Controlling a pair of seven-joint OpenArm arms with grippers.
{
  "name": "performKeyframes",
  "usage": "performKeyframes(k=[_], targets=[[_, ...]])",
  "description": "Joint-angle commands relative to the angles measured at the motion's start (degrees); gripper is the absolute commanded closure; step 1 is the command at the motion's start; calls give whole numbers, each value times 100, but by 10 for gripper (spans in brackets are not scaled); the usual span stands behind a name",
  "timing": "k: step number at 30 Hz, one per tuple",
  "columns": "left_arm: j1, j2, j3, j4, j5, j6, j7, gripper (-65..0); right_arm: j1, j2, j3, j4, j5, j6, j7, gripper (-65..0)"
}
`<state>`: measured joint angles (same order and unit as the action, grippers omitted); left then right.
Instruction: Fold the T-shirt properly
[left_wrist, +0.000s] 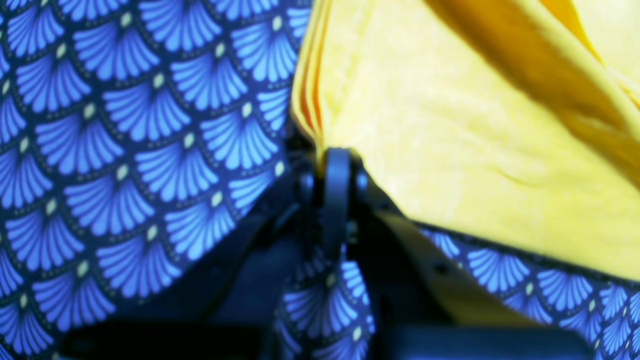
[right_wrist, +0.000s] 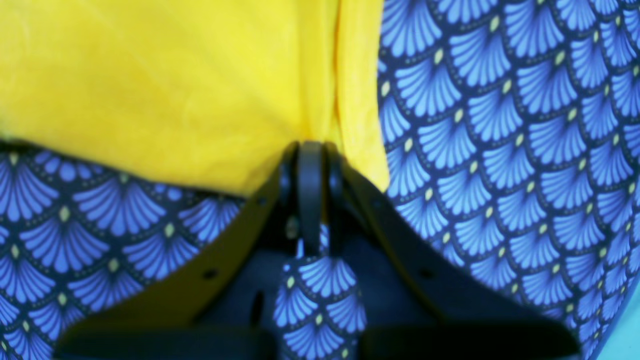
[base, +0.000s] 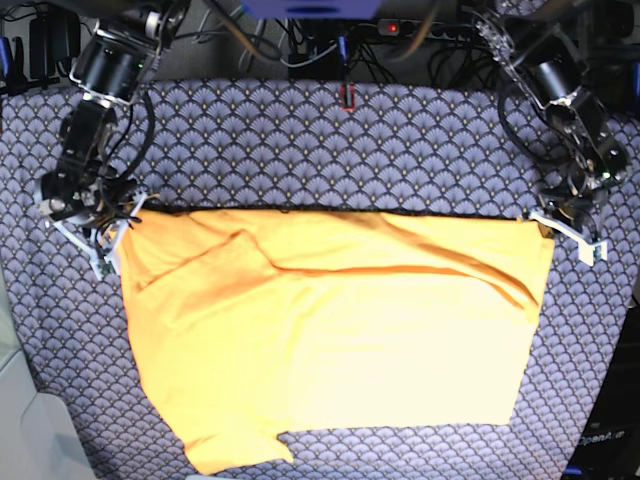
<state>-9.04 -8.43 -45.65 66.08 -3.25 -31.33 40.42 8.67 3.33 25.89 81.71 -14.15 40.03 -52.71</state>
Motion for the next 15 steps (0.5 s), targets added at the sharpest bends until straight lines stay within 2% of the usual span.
performKeyframes(k=[1, 8, 15], targets=[[29, -67, 7, 86, 4, -27, 67, 0, 61, 58, 18, 97, 4, -3, -35, 0], [117, -85, -477, 657, 4, -71, 718, 0, -203, 49, 26, 554, 4, -3, -35, 0], [302, -76, -512, 1150, 4, -80, 1184, 0, -634, 32, -9, 1284, 4, -3, -35, 0]])
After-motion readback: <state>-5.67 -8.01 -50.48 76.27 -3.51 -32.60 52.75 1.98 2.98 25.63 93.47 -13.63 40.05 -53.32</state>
